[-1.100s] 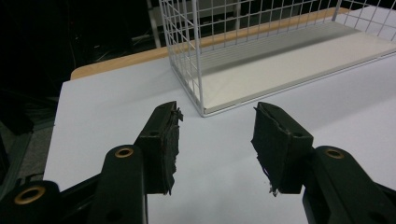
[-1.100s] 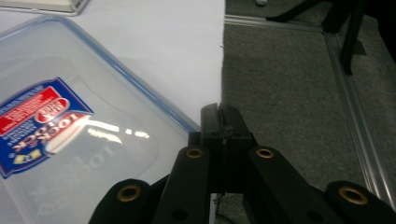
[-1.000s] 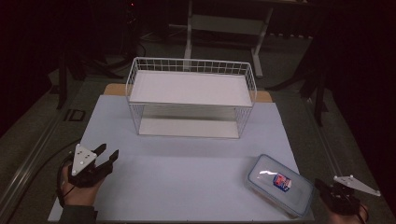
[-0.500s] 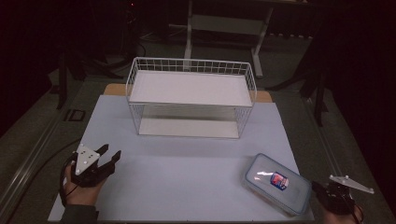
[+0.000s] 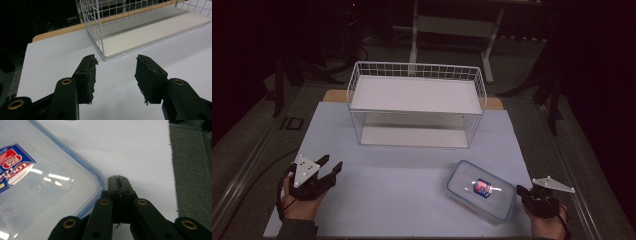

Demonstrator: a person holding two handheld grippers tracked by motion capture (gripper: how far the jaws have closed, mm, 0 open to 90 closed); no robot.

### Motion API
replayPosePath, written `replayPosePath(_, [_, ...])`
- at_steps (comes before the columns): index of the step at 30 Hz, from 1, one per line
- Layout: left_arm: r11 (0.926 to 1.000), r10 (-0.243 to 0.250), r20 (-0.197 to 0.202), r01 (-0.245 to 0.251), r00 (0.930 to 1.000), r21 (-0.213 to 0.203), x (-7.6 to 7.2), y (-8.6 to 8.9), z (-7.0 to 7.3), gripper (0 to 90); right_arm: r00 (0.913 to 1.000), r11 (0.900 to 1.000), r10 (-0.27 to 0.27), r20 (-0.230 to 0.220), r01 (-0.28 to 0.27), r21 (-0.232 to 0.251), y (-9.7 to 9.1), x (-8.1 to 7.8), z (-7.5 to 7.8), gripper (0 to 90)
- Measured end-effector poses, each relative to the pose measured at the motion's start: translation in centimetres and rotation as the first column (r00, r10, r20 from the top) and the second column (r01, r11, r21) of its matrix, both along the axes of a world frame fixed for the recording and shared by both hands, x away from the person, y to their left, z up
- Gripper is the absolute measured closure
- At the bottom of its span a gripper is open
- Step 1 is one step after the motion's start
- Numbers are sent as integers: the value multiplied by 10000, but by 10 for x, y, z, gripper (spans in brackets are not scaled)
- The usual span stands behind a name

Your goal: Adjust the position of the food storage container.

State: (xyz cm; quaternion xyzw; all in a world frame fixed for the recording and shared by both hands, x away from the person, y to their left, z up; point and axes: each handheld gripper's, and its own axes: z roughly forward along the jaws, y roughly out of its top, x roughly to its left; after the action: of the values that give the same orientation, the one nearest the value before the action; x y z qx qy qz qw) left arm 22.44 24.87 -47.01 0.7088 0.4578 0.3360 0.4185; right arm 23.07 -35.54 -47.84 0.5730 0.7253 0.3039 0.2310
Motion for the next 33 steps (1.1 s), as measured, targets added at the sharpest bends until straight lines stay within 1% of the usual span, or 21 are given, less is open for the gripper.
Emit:
replayPosePath(2, [10000, 18, 8, -18, 10000, -29, 0, 1, 0, 501, 10000, 10000, 69, -66, -69, 2, -1, -4, 0, 896])
replayPosePath(5, [9999, 45, 27, -45, 10000, -102, -1, 2, 1, 501, 9994, 9995, 221, -284, -214, 243, -4, -13, -1, 883])
replayPosePath(7, [9998, 60, 48, -59, 10000, -167, -1, 3, 1, 501, 9987, 9987, 265, -446, -245, 441, -5, -19, -2, 894])
replayPosePath(10, [9999, 26, 30, -25, 10000, -156, -1, 2, 1, 501, 9983, 9987, 362, -464, -345, 371, -3, -23, -1, 899])
replayPosePath(15, [9999, -66, -13, 66, 10000, -85, 0, -1, 0, 501, 9981, 9984, 500, -374, -489, 281, 4, -19, -1, 900])
replayPosePath(16, [9999, -95, -83, 95, 9999, -35, 0, -2, -1, 501, 9968, 9975, 700, -376, -696, 140, 10, -14, -1, 899])
replayPosePath(19, [9999, -107, -60, 108, 9999, 32, 0, -2, 0, 501, 9945, 9952, 957, -414, -966, -183, 17, -15, 0, 899])
replayPosePath(20, [9999, -109, -6, 109, 9999, -31, 0, -2, 0, 501, 9945, 9952, 957, -414, -966, -183, 17, -15, 0, 899])
replayPosePath(23, [9999, -67, -37, 66, 10000, -134, 0, 1, 0, 501, 9905, 9923, 1204, -659, -1221, -215, 17, -22, 0, 899])
replayPosePath(30, [9998, -64, 14, 64, 10000, -195, -1, 1, 0, 501, 9867, 9892, 1407, -818, -1435, -292, 23, -32, 1, 900])
replayPosePath(31, [9998, -80, 6, 80, 10000, -177, -1, 1, 0, 501, 9847, 9881, 1447, -968, -1489, -375, 25, -32, 0, 900])
replayPosePath(32, [9998, -80, 6, 80, 10000, -177, -1, 1, 0, 501, 9847, 9881, 1447, -968, -1489, -375, 25, -32, 0, 900])
replayPosePath(33, [9998, -80, 6, 80, 10000, -177, -1, 1, 0, 501, 9830, 9863, 1488, -1074, -1553, -549, 26, -32, -2, 899])
